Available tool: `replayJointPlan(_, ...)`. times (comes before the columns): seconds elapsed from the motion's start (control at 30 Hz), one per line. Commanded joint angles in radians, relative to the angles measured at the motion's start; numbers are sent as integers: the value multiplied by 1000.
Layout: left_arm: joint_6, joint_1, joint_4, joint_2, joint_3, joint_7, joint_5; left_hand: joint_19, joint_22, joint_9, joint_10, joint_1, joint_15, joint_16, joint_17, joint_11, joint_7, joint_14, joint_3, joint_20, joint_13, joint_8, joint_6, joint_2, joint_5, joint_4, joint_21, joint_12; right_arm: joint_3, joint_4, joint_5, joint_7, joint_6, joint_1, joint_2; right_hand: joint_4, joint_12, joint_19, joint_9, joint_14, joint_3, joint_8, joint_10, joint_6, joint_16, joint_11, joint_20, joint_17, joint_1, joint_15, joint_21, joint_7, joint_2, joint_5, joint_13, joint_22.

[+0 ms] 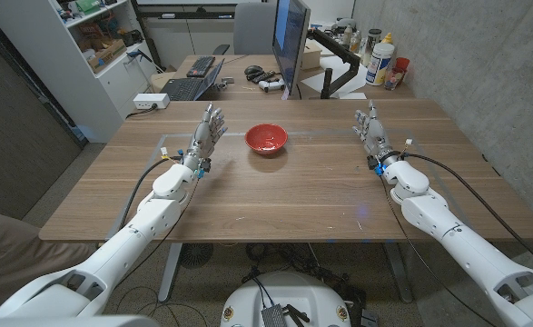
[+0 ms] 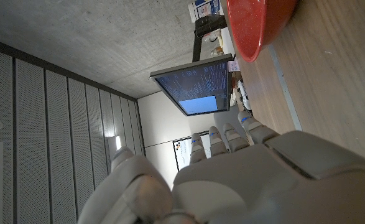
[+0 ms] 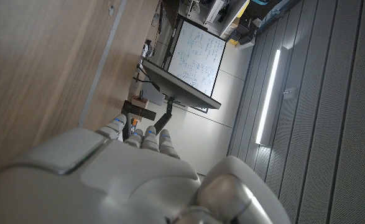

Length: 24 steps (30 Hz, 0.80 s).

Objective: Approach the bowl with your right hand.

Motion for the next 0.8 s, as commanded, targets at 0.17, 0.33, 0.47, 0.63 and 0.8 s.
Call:
replayJointPlan(0.17, -17, 18, -14, 16, -7, -14, -3, 2, 5, 2, -6, 11, -23, 1, 4, -5, -10, -13, 1, -6, 1, 3, -3, -2, 5, -6, 3, 3, -27, -32, -109, -60, 12, 7, -18, -4, 6, -15, 3, -31, -11, 7, -9, 1, 2, -4, -3, 4, 5, -7, -3, 4, 10, 8, 4, 4)
replayJointPlan(0.33, -22, 23, -21, 18, -11, -14, -4, 2, 5, 2, -6, 11, -24, 1, 4, -7, -9, -13, 0, -6, 1, 3, -3, -2, 5, -6, 3, 3, -33, -56, -143, -84, 0, 6, -31, -5, 4, -20, 3, -37, -11, 7, -13, 0, 0, -5, -5, 4, 7, -9, -4, 4, 9, 9, 4, 4)
replayJointPlan(0.47, -26, 26, -27, 20, -12, -11, -2, 2, 5, 2, -5, 11, -23, 2, 4, -7, -10, -13, 0, -6, 1, 2, -3, -2, 5, -6, 3, 3, -37, -66, -161, -92, -6, 6, -39, -7, 4, -22, 3, -41, -11, 8, -14, 0, 0, -5, -4, 3, 11, -9, -4, 3, 10, 9, 4, 4)
replayJointPlan(0.63, -25, 33, -37, 22, -15, -6, -3, 2, 5, 2, -6, 11, -23, 1, 5, -7, -10, -15, -1, -5, 1, 2, -4, -2, 5, -6, 3, 3, -41, -74, -180, -99, -13, 7, -47, -8, 5, -24, 3, -42, -10, 8, -15, -1, 0, -5, -4, 3, 14, -9, -4, 3, 10, 10, 4, 4)
replayJointPlan(0.8, -24, 40, -46, 25, -16, 2, -2, 2, 5, 2, -5, 12, -24, 2, 4, -6, -10, -14, -1, -5, 1, 2, -4, -2, 5, -6, 3, 4, -44, -88, -200, -112, -26, 6, -57, -14, 5, -30, 3, -47, -8, 9, -18, -2, 0, -4, -5, 3, 23, -8, -5, 3, 10, 12, 4, 4)
